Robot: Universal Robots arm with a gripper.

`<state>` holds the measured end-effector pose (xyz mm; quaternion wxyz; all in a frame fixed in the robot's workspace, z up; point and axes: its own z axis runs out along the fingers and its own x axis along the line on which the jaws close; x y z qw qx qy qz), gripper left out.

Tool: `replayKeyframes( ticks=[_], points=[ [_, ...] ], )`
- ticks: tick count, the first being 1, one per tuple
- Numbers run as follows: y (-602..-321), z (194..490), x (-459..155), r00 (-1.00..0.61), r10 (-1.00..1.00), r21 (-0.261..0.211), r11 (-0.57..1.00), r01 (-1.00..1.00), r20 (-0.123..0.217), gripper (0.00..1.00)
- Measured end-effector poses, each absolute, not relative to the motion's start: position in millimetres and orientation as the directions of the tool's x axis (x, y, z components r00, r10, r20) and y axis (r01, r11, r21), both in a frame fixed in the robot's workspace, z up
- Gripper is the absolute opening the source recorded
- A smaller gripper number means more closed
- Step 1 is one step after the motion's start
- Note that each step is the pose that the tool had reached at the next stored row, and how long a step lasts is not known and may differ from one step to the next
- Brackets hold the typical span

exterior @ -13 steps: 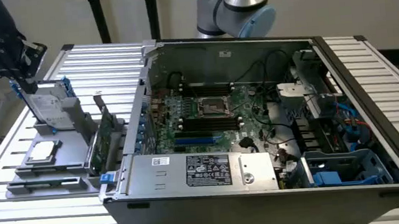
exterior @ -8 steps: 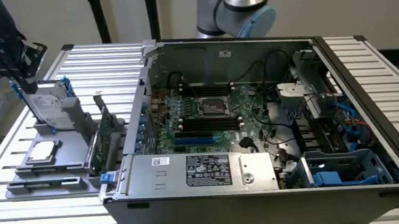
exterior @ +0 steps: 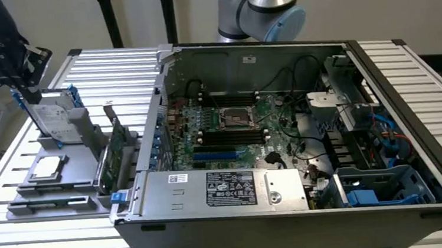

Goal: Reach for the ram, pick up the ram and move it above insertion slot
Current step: 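Reach for the ram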

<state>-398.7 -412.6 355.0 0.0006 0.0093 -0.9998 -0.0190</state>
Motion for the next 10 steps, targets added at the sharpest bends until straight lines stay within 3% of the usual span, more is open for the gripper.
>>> replayKeyframes(
  ticks=[10],
  points=[
    [-439.6,358.7,-398.6,-1.0,-0.019,0.038,0.999,-0.019,0.001,0.11]
  ],
)
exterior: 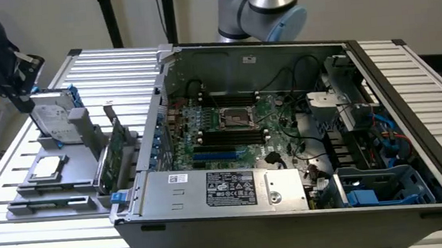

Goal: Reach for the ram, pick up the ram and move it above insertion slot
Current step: 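Reach for the ram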

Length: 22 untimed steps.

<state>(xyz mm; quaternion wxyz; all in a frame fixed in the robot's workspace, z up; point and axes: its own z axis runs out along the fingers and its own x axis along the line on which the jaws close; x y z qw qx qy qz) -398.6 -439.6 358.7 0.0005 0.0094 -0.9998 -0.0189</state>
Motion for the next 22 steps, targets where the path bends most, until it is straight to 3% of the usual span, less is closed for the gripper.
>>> replayKeyframes(
  ticks=[22],
  points=[
    [-492.4,361.6,-398.6,-1.0,-0.022,0.01,1.0,-0.022,0.001,0.11]
  ],
)
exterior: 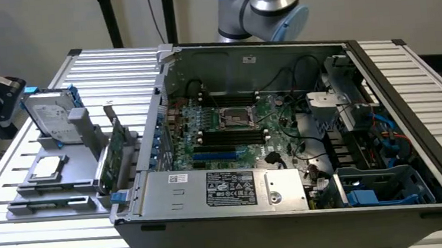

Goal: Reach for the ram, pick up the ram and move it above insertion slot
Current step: 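Reach for the ram, then pick up the ram and move it above insertion slot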

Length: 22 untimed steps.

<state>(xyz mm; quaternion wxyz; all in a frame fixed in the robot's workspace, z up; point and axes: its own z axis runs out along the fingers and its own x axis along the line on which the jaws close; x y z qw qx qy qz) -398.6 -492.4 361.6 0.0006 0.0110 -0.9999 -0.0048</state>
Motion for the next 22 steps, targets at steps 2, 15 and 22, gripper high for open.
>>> replayKeyframes(
  ticks=[2,15,22],
  points=[
    [-495.9,361.6,-398.6,-1.0,-0.023,0.007,1.0,-0.023,0.001,0.11],
    [-497.2,361.6,-398.5,-1.0,-0.023,0.007,1.0,-0.023,0.001,0.11],
    [-497.2,361.6,-399.2,-0.998,-0.062,0.007,0.998,-0.062,0.001,0.11]
  ],
)
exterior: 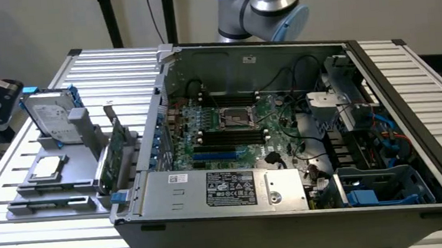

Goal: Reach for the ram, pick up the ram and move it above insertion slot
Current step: 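Pick up the ram and move it above insertion slot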

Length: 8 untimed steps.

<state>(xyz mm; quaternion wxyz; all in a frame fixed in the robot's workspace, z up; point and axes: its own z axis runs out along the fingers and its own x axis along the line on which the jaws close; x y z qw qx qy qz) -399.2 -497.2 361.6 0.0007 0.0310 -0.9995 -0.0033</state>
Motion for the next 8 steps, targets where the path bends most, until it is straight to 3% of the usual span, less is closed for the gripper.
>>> replayKeyframes(
  ticks=[8],
  points=[
    [-497.2,361.6,-399.2,-0.979,-0.206,0.007,0.979,-0.206,0.001,0.11]
  ],
)
